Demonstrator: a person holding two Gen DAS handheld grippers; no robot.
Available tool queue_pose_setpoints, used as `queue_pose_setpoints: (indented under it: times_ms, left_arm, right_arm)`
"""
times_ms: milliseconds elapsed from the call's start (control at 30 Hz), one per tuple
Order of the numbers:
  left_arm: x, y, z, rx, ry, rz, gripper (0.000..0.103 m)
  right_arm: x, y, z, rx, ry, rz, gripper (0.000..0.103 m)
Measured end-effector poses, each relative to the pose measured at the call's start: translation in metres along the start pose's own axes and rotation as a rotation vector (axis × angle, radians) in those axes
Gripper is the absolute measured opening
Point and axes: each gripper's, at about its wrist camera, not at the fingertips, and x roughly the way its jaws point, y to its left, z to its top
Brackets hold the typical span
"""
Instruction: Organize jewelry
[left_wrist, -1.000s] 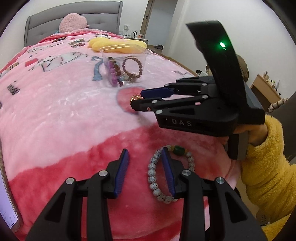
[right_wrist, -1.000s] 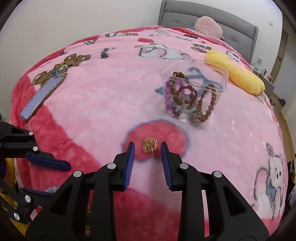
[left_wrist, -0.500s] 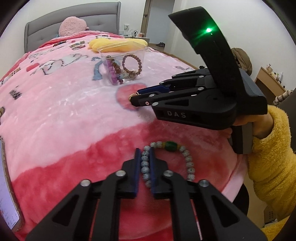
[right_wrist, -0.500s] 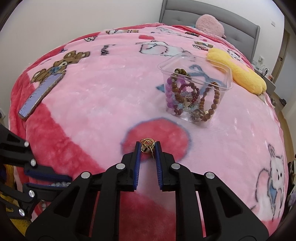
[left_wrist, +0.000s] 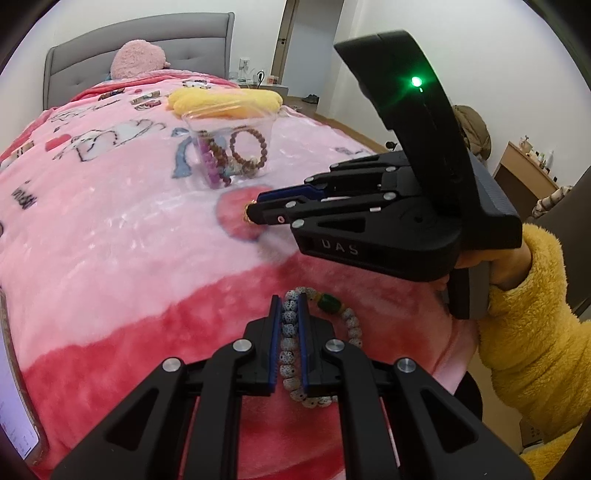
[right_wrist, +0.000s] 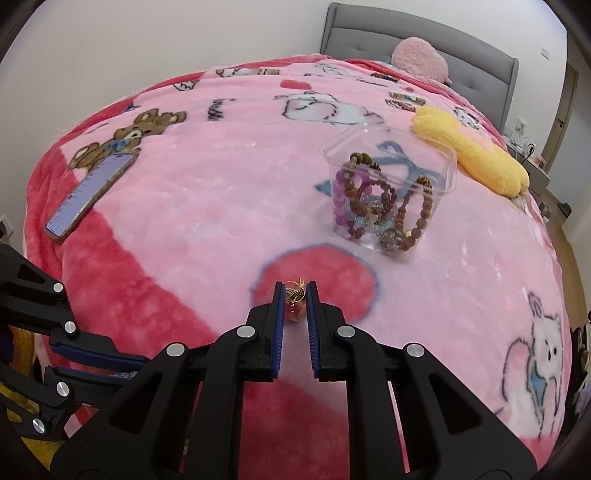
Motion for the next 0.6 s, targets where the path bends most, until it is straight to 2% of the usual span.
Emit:
queue_pose_setpoints:
  times_ms: [100,433,600]
  left_arm:
    - [-0.005,-0.002,0.003,0.009,-0.017,-0.003,0.008]
    - [-0.020,0.002,0.011,0.005,-0.068,-0.005,0.008]
    - [-0.023,0.002,0.010,0.005,-0.075,-0.001,0.008]
  right_arm:
    - [-0.004,0.001,0.001,-0.009,-0.005,-0.002,0.004]
    - [-0.019,0.000,0.004,-0.019,-0.031,-0.005,0.004]
    - [-0.015,-0.007,-0.001,0.027,-0.021,0.013,0.005]
